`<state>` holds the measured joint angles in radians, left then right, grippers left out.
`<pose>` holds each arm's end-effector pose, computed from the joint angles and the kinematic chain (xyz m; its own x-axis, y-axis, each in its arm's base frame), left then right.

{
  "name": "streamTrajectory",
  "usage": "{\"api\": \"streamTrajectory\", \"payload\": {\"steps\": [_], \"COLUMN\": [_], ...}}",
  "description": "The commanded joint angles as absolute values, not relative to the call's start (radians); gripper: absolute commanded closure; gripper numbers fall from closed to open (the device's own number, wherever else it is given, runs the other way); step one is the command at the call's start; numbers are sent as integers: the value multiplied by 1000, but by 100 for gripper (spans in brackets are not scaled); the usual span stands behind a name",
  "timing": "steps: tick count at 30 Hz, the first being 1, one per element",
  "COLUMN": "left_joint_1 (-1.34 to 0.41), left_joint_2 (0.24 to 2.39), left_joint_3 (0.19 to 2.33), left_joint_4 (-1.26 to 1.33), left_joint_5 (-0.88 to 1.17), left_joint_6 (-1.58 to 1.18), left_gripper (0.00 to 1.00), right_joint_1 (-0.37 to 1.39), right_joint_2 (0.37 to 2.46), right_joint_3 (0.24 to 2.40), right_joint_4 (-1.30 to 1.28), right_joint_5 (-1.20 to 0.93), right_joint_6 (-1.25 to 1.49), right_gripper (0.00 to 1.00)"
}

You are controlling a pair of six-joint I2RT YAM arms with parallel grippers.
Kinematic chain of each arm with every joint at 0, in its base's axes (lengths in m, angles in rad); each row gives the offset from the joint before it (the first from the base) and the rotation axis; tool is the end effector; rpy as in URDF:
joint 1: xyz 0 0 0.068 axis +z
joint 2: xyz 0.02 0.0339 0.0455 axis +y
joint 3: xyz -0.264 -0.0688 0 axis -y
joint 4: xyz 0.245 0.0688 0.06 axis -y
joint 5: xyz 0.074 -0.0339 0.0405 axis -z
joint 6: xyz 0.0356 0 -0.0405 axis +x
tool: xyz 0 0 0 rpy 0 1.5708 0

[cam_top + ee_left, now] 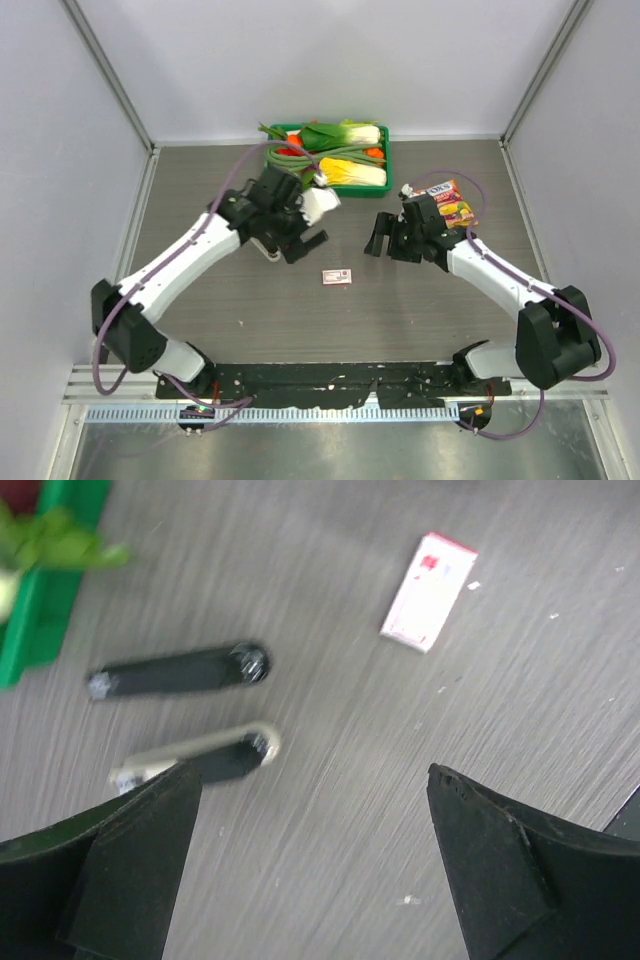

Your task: Unload the staples from the stapler

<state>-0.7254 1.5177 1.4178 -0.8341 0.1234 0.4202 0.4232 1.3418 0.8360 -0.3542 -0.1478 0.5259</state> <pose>0.2371 -0.2161 0.3245 -0.2583 0.7701 -0.5833 0.8965 0.4160 0.1522 0.2483 0.1176 0.2216 -0.8455 0.1637 -0.5082 -0.0802 0.9021 0.4240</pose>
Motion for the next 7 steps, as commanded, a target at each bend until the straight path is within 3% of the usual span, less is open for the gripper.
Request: {"api": "streamTrajectory", "payload": {"steps": [1,7], "left_joint_1": [-550,-189], "left_joint_2": [1401,1267], "left_joint_3": [1408,1320], "left_joint_4": [-950,-930], "left_joint_5": [145,336], "left_joint_6": [273,206], "left_gripper": [0,0], "right_joint_1": [419,419], "right_joint_2": [1278,1220], "right_joint_3": [919,962], "right_joint_4": [-411,-449], "right_joint_5": [-103,-110], "right_joint_6": [436,410], "right_gripper": [17,16]}}
